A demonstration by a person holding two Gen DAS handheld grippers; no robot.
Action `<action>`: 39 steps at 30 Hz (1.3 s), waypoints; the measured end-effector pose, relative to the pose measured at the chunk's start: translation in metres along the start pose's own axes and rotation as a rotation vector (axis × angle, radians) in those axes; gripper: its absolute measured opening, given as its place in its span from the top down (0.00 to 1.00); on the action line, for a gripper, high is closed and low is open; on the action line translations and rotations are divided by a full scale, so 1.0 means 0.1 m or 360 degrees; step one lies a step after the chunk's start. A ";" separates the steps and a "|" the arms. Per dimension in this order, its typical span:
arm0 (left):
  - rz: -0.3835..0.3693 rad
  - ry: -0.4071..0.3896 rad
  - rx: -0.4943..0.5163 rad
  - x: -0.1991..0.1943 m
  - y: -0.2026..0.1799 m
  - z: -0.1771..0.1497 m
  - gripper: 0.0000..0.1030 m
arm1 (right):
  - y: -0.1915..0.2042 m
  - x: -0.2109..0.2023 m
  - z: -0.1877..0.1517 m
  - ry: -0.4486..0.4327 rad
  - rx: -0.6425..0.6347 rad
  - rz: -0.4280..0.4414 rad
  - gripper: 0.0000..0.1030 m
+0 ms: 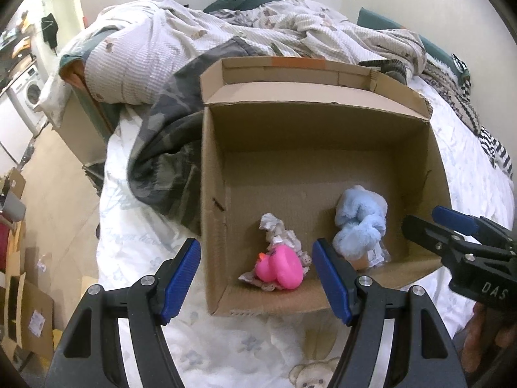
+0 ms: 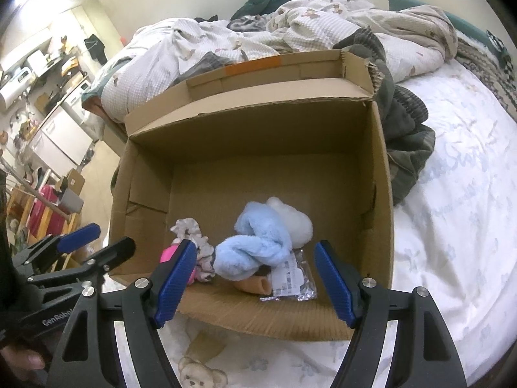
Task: Organize soft objects
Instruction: 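Withdraw both open tools from the box toward the white plush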
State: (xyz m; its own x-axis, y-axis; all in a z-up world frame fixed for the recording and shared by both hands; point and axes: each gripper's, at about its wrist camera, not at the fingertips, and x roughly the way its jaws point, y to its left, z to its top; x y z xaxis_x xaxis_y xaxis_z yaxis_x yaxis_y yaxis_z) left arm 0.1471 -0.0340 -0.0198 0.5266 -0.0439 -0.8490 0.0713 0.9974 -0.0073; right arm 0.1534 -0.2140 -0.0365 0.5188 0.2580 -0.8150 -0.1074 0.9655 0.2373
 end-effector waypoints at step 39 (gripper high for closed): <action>0.0056 0.0249 -0.0306 -0.04 0.44 -0.67 0.33 | -0.02 0.12 -0.78 0.0420 0.0127 0.0211 0.23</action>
State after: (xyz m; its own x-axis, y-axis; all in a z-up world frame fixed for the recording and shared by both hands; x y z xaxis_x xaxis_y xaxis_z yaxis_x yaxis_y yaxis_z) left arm 0.0914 0.0136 -0.0523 0.3874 -0.0143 -0.9218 -0.1151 0.9913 -0.0637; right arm 0.0932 -0.2104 -0.0879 0.2655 0.3921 -0.8808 -0.0872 0.9196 0.3831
